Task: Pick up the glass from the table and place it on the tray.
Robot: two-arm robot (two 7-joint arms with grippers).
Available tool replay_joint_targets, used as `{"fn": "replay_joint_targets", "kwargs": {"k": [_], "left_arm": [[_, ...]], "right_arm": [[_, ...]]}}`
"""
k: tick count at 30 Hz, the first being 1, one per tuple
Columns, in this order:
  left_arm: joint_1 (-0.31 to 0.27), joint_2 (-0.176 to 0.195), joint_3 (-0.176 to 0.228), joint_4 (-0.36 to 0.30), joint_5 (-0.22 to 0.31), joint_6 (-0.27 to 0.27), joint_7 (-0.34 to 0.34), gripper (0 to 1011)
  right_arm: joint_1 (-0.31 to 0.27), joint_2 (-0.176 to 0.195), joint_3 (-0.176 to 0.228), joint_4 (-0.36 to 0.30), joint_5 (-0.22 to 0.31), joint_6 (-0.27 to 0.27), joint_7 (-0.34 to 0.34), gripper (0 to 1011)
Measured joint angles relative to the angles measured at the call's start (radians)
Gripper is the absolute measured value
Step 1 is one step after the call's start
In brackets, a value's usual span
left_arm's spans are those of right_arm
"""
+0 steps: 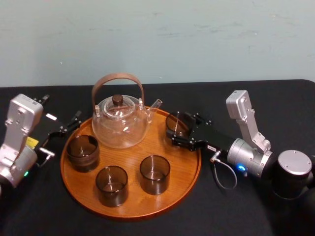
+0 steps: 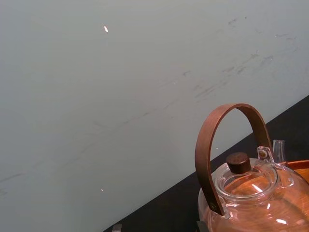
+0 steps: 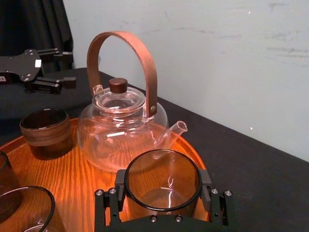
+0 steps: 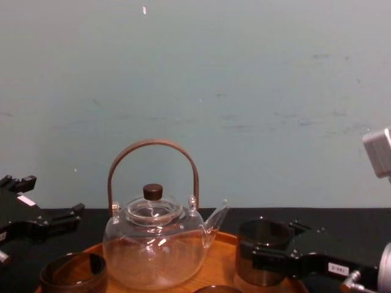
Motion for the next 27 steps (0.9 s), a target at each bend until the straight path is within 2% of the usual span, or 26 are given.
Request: {"fn": "replay_joint_targets", "kwargs": {"k": [12,22,27], "left_arm": [[0.0,0.0,0.0,0.0,0.0,0.0,0.0,1001],[0.0,0.0,0.0,0.0,0.0,0.0,0.0,1001],[0.0,0.0,0.0,0.0,0.0,0.0,0.0,1001]], "right_arm": [[0.021,-0.017,-0.016,0.059,-0.007,-0.02,0.017,904],[0.021,-0.017,-0.016,0.059,-0.008,-0.02,0.017,907],[0.021,-0.017,-0.016,0.058,-0.008,-0.019,0.016,998]]}}
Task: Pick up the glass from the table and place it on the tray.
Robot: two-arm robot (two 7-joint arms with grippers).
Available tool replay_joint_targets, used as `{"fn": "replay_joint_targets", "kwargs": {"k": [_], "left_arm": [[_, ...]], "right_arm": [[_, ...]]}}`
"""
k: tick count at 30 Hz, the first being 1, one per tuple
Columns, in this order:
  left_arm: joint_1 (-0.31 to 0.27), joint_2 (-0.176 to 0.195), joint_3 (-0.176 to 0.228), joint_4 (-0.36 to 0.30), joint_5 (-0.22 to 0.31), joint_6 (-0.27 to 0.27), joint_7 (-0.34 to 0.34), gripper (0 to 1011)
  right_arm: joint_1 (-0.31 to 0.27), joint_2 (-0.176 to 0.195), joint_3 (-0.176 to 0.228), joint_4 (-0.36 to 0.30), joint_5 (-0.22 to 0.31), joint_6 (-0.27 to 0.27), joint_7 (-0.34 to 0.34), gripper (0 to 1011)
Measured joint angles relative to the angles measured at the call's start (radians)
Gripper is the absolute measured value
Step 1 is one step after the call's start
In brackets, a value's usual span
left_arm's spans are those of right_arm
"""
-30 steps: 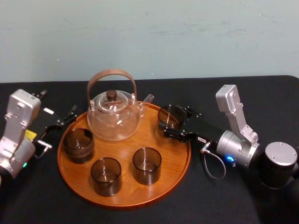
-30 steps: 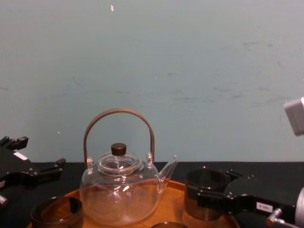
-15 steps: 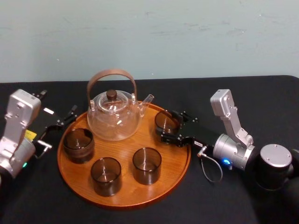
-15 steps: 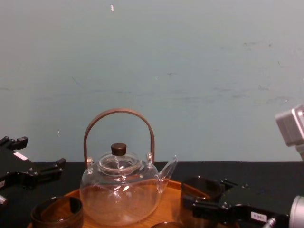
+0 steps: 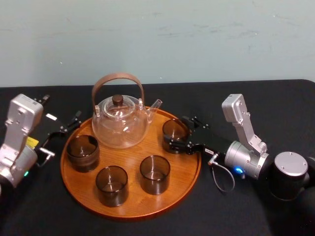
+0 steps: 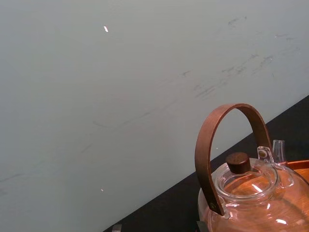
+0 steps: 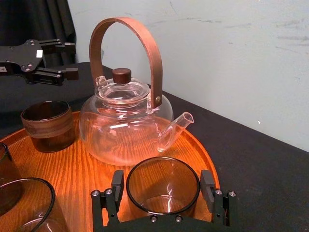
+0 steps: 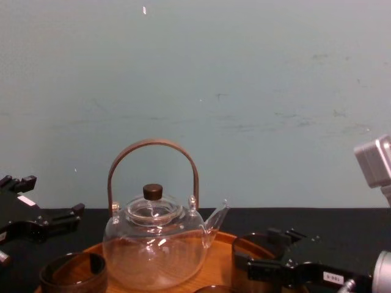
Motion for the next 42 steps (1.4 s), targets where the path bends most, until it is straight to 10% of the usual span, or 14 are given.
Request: {"fn": "replay_joint_targets", "kwargs": {"k": [11,24,42], "left_arm": [[0.0,0.0,0.0,0.0,0.0,0.0,0.0,1001],[0.0,0.0,0.0,0.0,0.0,0.0,0.0,1001],[0.0,0.0,0.0,0.0,0.0,0.0,0.0,1001]], "right_arm": [[-0.013,0.011,0.01,-0.019,0.023,-0.001,0.017,1002],[-0.118,0.083,0.039,-0.226,0.029,0.022,-0.039,1002],[-0.269,0.171,0.159,-0.359,0.063,0.002,-0.129,1002]]}}
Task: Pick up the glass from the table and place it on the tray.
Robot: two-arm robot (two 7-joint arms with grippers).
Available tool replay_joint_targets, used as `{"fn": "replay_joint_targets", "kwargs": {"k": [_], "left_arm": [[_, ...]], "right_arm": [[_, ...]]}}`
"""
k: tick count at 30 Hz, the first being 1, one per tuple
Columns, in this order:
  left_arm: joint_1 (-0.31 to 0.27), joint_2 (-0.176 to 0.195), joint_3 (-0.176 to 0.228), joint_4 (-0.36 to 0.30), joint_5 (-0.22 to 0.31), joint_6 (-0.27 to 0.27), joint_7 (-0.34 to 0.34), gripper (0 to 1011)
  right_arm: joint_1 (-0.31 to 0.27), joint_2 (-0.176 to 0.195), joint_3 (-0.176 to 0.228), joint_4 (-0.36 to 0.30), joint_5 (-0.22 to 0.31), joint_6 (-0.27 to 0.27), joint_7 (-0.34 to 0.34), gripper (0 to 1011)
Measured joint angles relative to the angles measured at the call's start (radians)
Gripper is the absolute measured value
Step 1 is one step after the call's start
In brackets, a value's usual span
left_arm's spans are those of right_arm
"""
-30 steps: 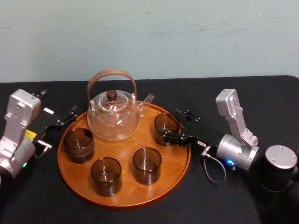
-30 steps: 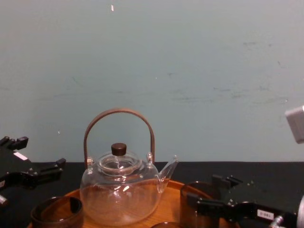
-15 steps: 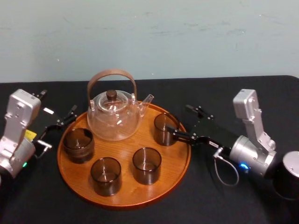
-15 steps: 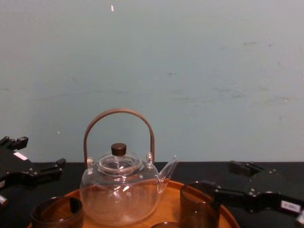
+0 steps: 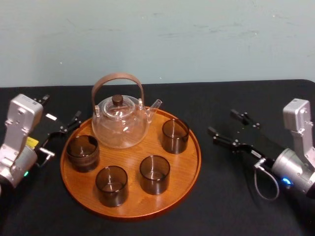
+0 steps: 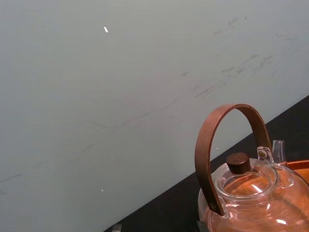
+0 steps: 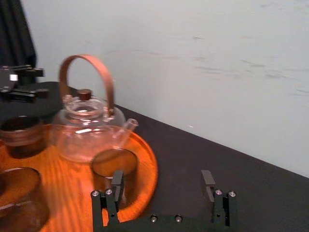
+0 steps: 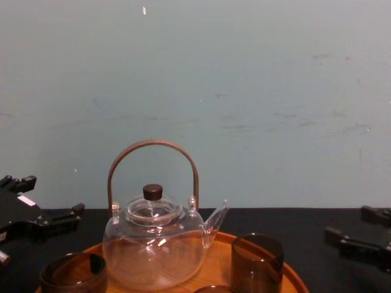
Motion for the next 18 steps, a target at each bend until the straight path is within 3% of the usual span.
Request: {"fn": "replay_joint_targets", "kwargs": {"k": [11,18], "left_arm": [[0.0,0.0,0.0,0.0,0.0,0.0,0.0,1001],[0.0,0.0,0.0,0.0,0.0,0.0,0.0,1001]], "right_arm": [[-0.008,-0.012,0.066,0.049,-0.02,-0.012,-0.065,1002],[-0.008,-0.01,0.062,0.045,-0.021,-0.012,-0.061,1002]]}}
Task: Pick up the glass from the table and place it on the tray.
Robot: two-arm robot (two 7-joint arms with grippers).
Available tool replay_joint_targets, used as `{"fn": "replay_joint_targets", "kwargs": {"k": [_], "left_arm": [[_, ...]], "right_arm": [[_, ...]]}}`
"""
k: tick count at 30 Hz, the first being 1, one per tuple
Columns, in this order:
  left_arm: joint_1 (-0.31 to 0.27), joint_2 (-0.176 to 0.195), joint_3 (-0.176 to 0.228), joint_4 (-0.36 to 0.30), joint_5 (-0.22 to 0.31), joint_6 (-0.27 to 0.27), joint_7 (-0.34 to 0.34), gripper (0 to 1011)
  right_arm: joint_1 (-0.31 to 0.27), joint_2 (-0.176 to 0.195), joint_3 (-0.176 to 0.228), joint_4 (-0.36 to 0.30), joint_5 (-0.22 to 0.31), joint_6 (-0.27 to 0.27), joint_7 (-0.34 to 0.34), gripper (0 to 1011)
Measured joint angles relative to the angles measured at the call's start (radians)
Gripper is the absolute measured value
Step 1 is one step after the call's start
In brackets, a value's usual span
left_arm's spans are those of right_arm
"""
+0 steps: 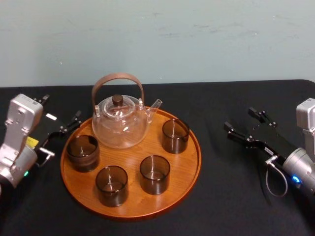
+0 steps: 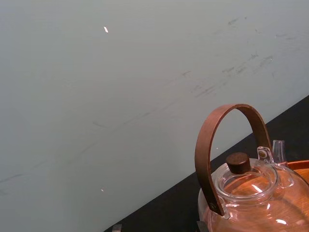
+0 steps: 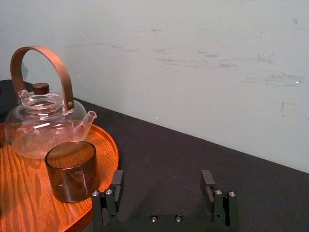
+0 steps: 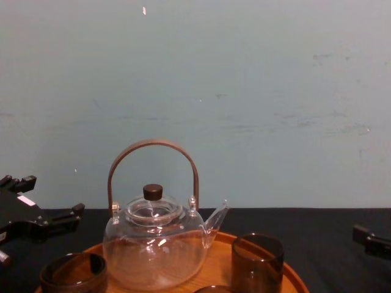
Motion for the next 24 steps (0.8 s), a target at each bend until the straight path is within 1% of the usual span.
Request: {"fn": "replay_joint_targets", "kwargs": {"k": [24], "left_arm": [[0.0,0.0,0.0,0.0,0.0,0.0,0.0,1002]], "right_arm": [[-0.003,0.004,-0.005,-0.007,0.001,-0.001,0.007,1002]]}}
